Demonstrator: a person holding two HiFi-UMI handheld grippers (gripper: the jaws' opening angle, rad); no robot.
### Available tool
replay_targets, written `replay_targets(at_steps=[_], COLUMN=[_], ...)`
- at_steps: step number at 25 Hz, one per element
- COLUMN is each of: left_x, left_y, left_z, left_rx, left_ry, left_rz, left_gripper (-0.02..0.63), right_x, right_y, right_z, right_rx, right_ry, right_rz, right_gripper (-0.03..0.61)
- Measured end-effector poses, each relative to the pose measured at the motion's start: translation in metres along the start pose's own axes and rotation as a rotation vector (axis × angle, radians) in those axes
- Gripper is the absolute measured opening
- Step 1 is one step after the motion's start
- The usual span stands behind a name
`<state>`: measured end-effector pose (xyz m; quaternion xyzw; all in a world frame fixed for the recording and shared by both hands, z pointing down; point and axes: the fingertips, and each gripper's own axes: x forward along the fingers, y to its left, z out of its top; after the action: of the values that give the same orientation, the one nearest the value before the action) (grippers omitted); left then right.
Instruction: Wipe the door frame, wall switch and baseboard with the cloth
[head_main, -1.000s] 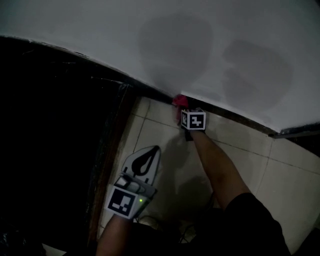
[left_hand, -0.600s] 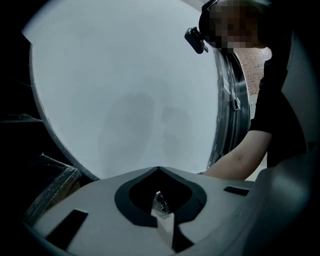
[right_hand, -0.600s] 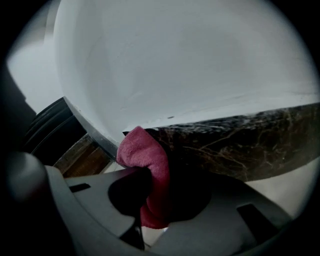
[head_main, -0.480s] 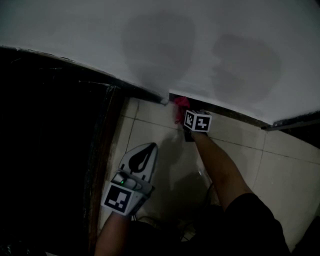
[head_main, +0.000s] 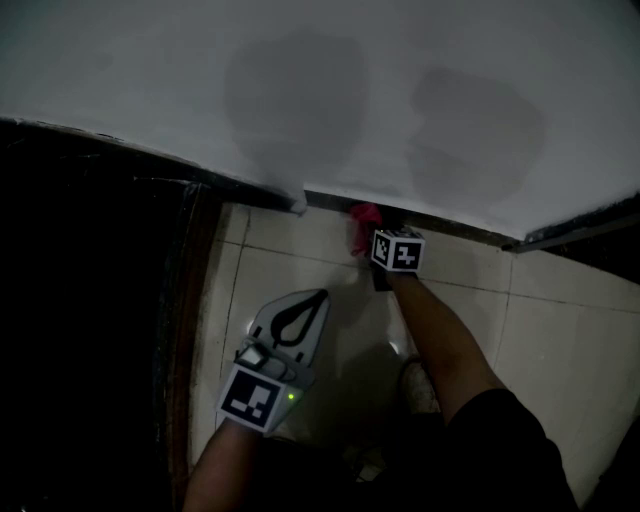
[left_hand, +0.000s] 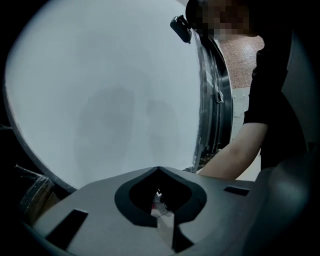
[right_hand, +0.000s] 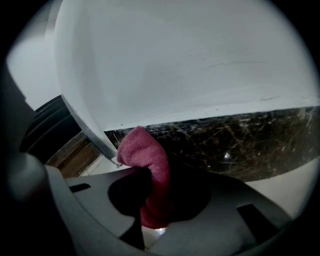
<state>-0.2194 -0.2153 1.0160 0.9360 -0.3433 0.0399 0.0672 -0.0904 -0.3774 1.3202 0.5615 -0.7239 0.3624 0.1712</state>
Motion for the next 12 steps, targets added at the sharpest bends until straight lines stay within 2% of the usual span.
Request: replay_targets(at_steps=[5, 12], left_x=[0.014, 0.032], left_y=[-0.011, -0.016], left_z=[-0.006, -0.008], left_rx=[-0.067, -0.102], left_ry=[0.019, 0.013], left_rz=[-0.009, -0.014], left_gripper=[-0.009, -0.009], right_x=[-0.018, -0.045], right_y=[-0.031, -0.075], right_z=[-0.003, -0.006], right_rx=[-0.028, -0.022], right_ry=[-0.001, -0.008], right_rz=[-0.001, -0.013], right_gripper=[0.081, 0.081])
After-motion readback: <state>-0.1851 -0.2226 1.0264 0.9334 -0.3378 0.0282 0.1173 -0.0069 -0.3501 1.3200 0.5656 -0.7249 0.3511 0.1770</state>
